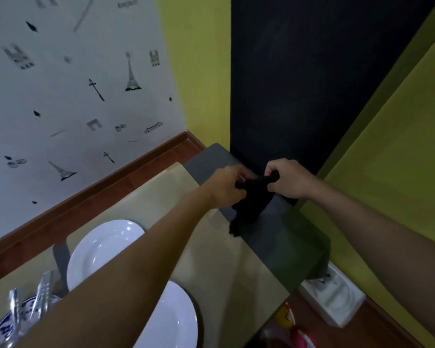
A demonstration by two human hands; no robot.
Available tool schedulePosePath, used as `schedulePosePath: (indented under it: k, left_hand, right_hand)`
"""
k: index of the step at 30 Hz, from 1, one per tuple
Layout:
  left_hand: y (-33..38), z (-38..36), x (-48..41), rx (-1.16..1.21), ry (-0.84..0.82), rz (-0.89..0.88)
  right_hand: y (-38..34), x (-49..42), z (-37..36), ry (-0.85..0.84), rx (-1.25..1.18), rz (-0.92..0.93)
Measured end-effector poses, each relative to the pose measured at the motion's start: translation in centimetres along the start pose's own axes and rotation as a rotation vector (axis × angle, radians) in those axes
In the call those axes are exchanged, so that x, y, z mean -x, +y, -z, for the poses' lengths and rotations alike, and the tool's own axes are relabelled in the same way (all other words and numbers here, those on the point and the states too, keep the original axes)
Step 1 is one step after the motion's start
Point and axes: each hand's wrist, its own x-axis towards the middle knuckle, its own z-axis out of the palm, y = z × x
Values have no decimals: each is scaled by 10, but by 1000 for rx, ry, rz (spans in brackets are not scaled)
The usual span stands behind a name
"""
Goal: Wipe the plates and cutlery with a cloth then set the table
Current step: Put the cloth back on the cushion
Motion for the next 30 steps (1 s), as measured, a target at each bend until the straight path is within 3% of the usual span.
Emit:
schedulePosePath:
  k: [5, 11, 18, 25, 30]
  left_hand:
    - [-15, -58, -29, 90, -164, 125]
    - [-49, -110, -48, 54, -118, 285]
    - [-72, -163, -45, -96, -189, 175]
    - [-82, -182, -51, -234, -69, 99]
    - [-77, -178, -72, -227, -53, 47]
  right_hand:
    - [48, -10, -19, -245, 111, -131]
    - [80, -33, -65, -187, 95, -141]
    - [102, -34, -124, -395, 209, -56]
    - [116, -39, -141, -243, 340, 30]
    - [125, -47, -131, -172, 316, -46]
